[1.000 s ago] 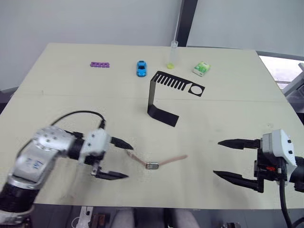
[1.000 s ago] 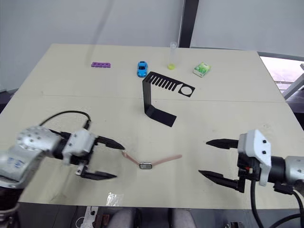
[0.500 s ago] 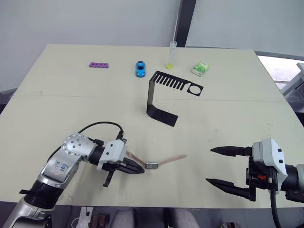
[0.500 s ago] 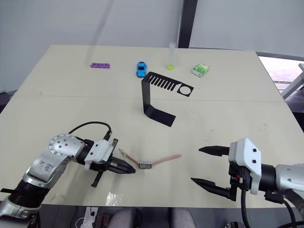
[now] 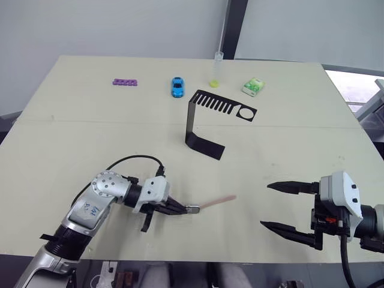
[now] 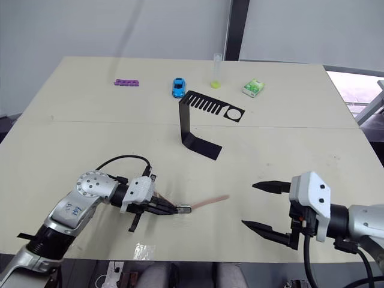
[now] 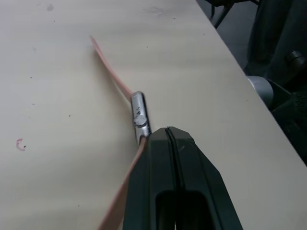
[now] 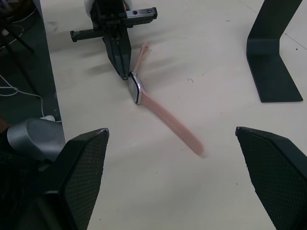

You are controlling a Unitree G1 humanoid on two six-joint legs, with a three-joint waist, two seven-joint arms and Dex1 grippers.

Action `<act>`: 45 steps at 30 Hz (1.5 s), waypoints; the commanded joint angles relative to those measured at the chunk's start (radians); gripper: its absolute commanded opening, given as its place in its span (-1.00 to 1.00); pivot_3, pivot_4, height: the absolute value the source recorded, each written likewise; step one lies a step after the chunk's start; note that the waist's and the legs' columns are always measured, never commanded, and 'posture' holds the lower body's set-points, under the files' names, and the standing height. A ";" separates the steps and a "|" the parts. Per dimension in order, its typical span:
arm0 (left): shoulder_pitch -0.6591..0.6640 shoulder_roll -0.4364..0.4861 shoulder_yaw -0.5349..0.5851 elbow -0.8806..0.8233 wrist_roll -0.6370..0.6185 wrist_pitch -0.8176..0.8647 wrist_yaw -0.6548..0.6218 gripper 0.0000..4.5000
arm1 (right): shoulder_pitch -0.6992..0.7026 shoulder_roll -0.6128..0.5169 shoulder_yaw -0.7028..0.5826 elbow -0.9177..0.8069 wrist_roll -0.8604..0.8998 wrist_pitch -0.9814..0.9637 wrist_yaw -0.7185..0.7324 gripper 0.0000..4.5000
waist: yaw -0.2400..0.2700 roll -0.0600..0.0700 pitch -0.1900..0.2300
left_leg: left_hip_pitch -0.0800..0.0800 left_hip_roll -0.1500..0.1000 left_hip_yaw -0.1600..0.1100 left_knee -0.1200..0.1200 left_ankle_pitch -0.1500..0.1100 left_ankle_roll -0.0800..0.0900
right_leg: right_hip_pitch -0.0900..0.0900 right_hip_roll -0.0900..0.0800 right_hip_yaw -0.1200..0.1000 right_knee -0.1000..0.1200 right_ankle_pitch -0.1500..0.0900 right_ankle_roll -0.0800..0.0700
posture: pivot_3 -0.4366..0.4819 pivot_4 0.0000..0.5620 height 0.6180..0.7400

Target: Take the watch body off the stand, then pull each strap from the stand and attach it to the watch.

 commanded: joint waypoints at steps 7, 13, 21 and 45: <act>-0.029 -0.031 -0.016 0.010 0.022 0.037 0.043 -0.99 | -0.006 -0.007 -0.007 -0.014 0.006 -0.001 -0.018 1.00 | 0.000 0.000 0.000 | 0.000 0.000 0.000 0.000 0.000 0.000 | 0.000 0.000 0.000 0.000 0.000 0.000 | -0.05 -0.47 1.00; -0.056 -0.054 0.020 -0.036 -0.082 0.207 0.052 -0.99 | 0.002 -0.006 -0.014 -0.021 0.007 0.000 -0.022 1.00 | 0.001 0.000 0.000 | 0.000 0.000 0.000 0.001 0.000 0.000 | 0.000 0.000 0.000 0.001 0.000 0.000 | -0.05 -0.47 1.00; -0.083 -0.055 0.003 0.005 -0.050 0.202 0.077 -0.99 | 0.001 -0.006 -0.012 -0.021 0.010 0.000 -0.028 1.00 | 0.000 0.000 0.000 | 0.000 0.000 0.000 0.002 0.000 0.000 | 0.000 0.000 0.000 0.001 0.000 0.000 | -0.05 -0.47 1.00; -0.002 0.228 0.372 -0.138 -0.344 0.378 -0.051 0.02 | 0.064 -0.051 -0.234 0.063 0.070 0.051 0.069 1.00 | -0.011 0.000 0.000 | 0.000 0.001 -0.001 0.001 0.000 0.000 | 0.000 0.000 0.000 0.002 0.000 0.000 | -0.05 -0.47 1.00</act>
